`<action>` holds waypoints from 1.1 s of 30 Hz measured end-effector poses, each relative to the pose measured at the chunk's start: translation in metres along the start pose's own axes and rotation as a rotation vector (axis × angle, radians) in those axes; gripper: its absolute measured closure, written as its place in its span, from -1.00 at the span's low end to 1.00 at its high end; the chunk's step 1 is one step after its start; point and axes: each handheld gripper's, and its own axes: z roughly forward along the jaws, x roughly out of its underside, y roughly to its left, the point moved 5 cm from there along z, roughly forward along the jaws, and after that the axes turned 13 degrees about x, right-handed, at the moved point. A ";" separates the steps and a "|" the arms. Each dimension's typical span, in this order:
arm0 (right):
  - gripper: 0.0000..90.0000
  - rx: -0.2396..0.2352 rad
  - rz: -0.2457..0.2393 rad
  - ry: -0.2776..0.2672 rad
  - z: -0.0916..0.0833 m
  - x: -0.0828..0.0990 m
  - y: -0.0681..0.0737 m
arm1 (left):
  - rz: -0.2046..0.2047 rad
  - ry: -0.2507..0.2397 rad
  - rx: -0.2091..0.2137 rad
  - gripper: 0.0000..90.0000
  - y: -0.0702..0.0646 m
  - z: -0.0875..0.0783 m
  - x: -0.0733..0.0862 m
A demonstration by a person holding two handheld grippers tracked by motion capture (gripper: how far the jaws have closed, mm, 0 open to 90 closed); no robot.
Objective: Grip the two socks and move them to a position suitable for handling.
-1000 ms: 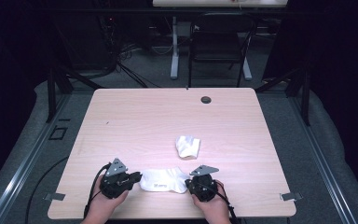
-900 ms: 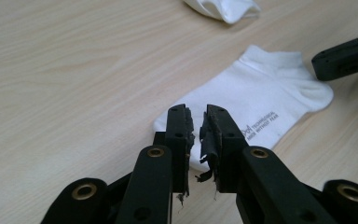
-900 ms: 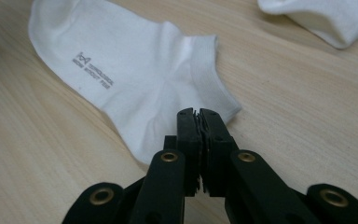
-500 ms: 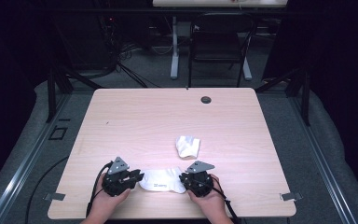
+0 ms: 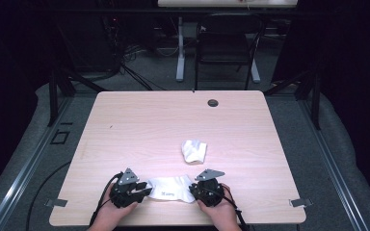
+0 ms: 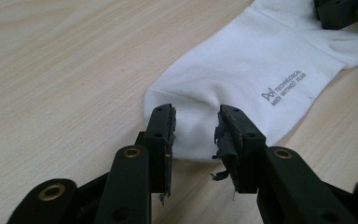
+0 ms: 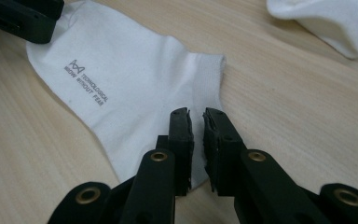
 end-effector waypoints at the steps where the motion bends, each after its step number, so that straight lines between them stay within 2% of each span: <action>1: 0.80 0.000 0.000 0.000 0.000 0.000 0.000 | 0.000 0.000 0.000 0.44 0.000 0.000 0.000; 2: 0.80 0.001 0.012 0.005 -0.002 0.001 -0.001 | 0.012 0.002 -0.003 0.44 -0.001 0.000 0.000; 4: 0.80 0.008 0.017 0.019 -0.005 0.004 -0.004 | 0.011 0.007 0.002 0.42 -0.004 0.000 0.002; 5: 0.80 0.010 0.037 0.017 -0.006 0.005 -0.004 | 0.016 0.008 0.002 0.42 -0.006 0.000 0.002; 8: 0.82 -0.012 0.040 0.056 -0.010 0.008 -0.007 | 0.020 0.014 0.007 0.40 -0.011 0.001 0.003; 10: 0.82 -0.011 0.038 0.059 -0.011 0.008 -0.007 | 0.022 0.015 0.008 0.39 -0.012 0.001 0.004; 13: 0.85 -0.001 0.009 0.070 -0.014 0.010 -0.004 | 0.019 0.021 0.019 0.39 -0.014 0.000 0.005; 14: 0.85 0.004 -0.014 0.082 -0.015 0.010 -0.005 | 0.015 0.023 0.023 0.38 -0.014 -0.001 0.005; 18: 0.82 -0.004 -0.002 0.063 -0.015 0.009 -0.005 | 0.005 0.018 0.028 0.35 -0.014 -0.002 0.003; 21: 0.81 0.005 0.002 0.041 -0.017 0.006 -0.007 | -0.007 -0.018 0.040 0.32 -0.012 -0.006 -0.002; 22: 0.79 0.007 0.019 0.009 -0.018 0.002 -0.007 | -0.002 -0.043 0.039 0.29 -0.011 -0.010 -0.006; 23: 0.79 0.007 0.019 0.009 -0.018 0.002 -0.007 | -0.002 -0.043 0.039 0.27 -0.011 -0.010 -0.006; 25: 0.75 0.019 0.017 -0.006 -0.019 -0.002 -0.010 | 0.006 -0.055 0.028 0.26 -0.008 -0.013 -0.009; 29: 0.63 0.032 0.019 -0.015 -0.013 -0.012 -0.017 | -0.004 -0.085 0.006 0.23 0.001 -0.018 -0.013; 33: 0.59 0.046 0.027 -0.017 -0.007 -0.021 -0.023 | 0.002 -0.090 -0.011 0.19 0.007 -0.019 -0.014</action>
